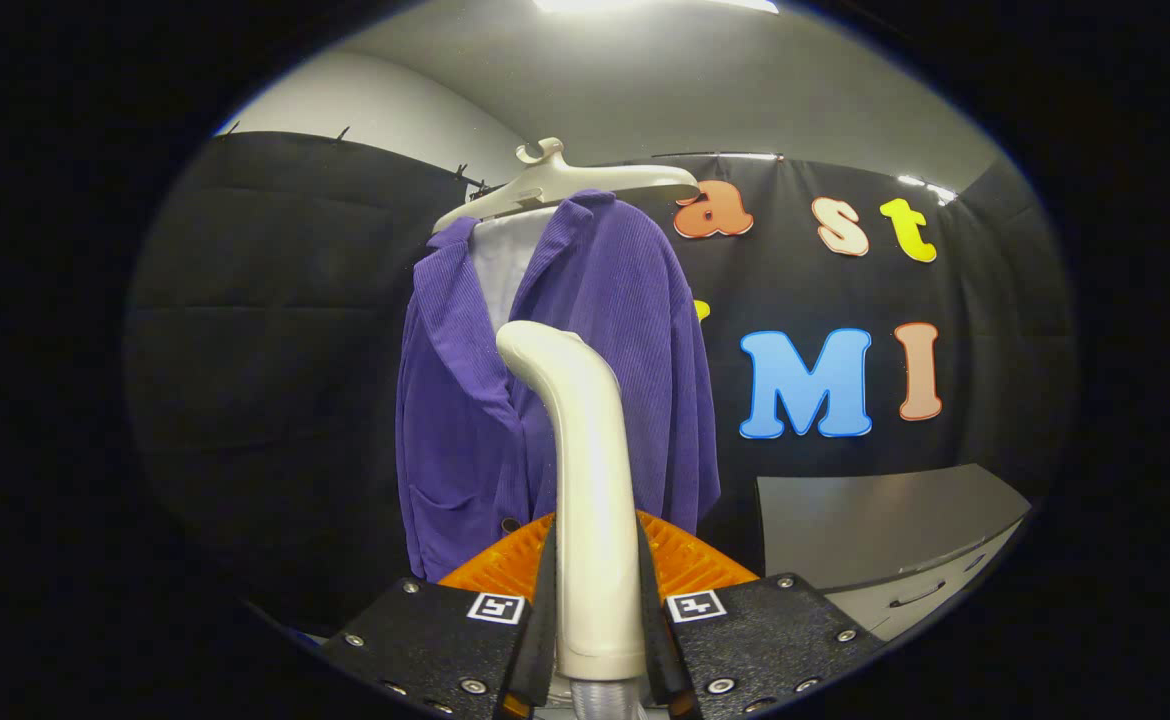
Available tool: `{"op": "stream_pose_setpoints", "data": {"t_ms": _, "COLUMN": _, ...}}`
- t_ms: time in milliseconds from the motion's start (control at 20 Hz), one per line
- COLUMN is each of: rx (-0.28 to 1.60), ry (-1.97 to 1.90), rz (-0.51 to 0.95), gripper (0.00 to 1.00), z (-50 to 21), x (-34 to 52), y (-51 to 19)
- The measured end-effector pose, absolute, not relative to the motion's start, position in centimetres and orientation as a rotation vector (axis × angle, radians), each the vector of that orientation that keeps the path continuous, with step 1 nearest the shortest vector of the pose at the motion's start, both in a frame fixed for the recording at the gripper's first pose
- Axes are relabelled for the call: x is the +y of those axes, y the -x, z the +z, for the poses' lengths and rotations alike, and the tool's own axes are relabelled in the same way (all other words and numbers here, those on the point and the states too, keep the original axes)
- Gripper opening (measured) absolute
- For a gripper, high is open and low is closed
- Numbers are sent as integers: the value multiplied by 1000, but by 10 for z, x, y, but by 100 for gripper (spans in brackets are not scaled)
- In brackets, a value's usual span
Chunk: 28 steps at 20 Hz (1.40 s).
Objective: Iron the clothes twice with a garment steamer, once on the left side and once on the right side.
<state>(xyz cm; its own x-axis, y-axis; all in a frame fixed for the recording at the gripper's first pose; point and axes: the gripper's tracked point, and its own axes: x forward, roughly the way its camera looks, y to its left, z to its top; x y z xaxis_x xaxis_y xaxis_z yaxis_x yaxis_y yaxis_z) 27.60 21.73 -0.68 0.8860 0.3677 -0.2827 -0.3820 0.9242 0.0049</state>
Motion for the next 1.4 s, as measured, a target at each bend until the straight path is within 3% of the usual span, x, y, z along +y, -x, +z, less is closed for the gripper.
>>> {"op": "stream_pose_setpoints", "data": {"t_ms": 1400, "rx": 566, "ry": 102, "rz": 312, "gripper": 37, "z": -154, "x": 185, "y": -183}}
